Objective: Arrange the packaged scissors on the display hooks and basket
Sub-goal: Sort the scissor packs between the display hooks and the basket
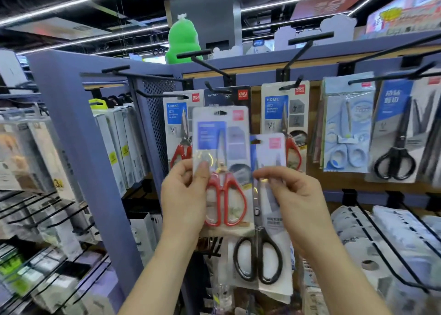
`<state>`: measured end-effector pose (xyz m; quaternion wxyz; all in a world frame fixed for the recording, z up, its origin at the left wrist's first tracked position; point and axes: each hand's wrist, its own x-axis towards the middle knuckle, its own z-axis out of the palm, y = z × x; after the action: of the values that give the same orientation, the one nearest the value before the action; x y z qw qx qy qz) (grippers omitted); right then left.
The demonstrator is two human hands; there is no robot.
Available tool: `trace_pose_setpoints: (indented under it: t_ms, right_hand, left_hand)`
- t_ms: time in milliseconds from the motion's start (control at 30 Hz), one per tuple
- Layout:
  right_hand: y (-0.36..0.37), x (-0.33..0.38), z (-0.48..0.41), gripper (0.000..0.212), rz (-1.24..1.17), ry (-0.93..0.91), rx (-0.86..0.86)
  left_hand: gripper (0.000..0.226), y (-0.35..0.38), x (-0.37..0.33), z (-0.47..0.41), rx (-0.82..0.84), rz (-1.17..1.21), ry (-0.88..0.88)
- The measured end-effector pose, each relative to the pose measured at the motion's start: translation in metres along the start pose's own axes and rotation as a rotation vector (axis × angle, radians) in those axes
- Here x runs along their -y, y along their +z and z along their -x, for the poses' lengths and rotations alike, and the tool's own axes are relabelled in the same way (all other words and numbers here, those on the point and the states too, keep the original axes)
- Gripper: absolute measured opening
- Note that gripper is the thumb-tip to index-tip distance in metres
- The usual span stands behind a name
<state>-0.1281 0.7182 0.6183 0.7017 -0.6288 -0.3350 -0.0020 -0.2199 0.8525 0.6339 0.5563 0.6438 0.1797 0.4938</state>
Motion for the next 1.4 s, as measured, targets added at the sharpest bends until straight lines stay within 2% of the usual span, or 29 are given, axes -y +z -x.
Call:
trace_pose_setpoints:
  t_ms: [100, 267, 400, 500, 567, 667, 733, 867, 967, 1033, 1167, 1400]
  right_hand:
    - [-0.007, 0.001, 0.003, 0.041, -0.058, 0.043, -0.107]
    - [-0.003, 0.018, 0.013, 0.004, 0.006, -0.012, 0.144]
    - [0.008, 0.013, 0.008, 0.001, 0.076, 0.031, 0.238]
    - [0.019, 0.010, 0.007, 0.008, 0.120, -0.020, 0.302]
    - [0.027, 0.008, 0.008, 0.011, 0.238, -0.103, 0.305]
    - [0.040, 0.006, 0.011, 0.014, 0.323, -0.191, 0.331]
    - [0.049, 0.004, 0.013, 0.014, 0.289, -0.208, 0.329]
    - [0.067, 0.002, 0.017, 0.020, 0.165, -0.175, 0.384]
    - [0.080, -0.001, 0.015, 0.036, 0.117, -0.153, 0.435]
    - [0.087, -0.002, 0.013, 0.038, 0.071, -0.132, 0.408]
    - [0.096, -0.002, 0.012, 0.056, 0.008, -0.160, 0.351]
    - [0.086, 0.011, 0.002, 0.059, -0.050, -0.212, 0.244]
  left_hand:
    - [0.011, -0.006, -0.003, 0.006, -0.028, 0.031, 0.017]
    - [0.017, -0.005, -0.002, 0.013, -0.029, 0.112, -0.025]
    - [0.020, -0.013, -0.004, 0.010, -0.065, 0.239, -0.105]
    - [0.029, -0.026, -0.012, 0.003, -0.068, 0.280, -0.088]
    - [0.036, -0.040, -0.025, -0.011, -0.067, 0.313, -0.009]
    - [0.020, -0.058, -0.048, -0.039, -0.107, 0.253, 0.104]
    - [0.009, -0.065, -0.058, -0.050, -0.099, 0.154, 0.149]
    - [0.015, -0.072, -0.063, -0.062, -0.140, 0.004, 0.271]
    - [0.017, -0.073, -0.065, -0.074, -0.191, -0.103, 0.362]
    - [0.016, -0.071, -0.066, -0.084, -0.209, -0.222, 0.419]
    - [0.004, -0.061, -0.064, -0.098, -0.249, -0.433, 0.487]
    - [0.013, -0.055, -0.077, -0.110, -0.196, -0.370, 0.433]
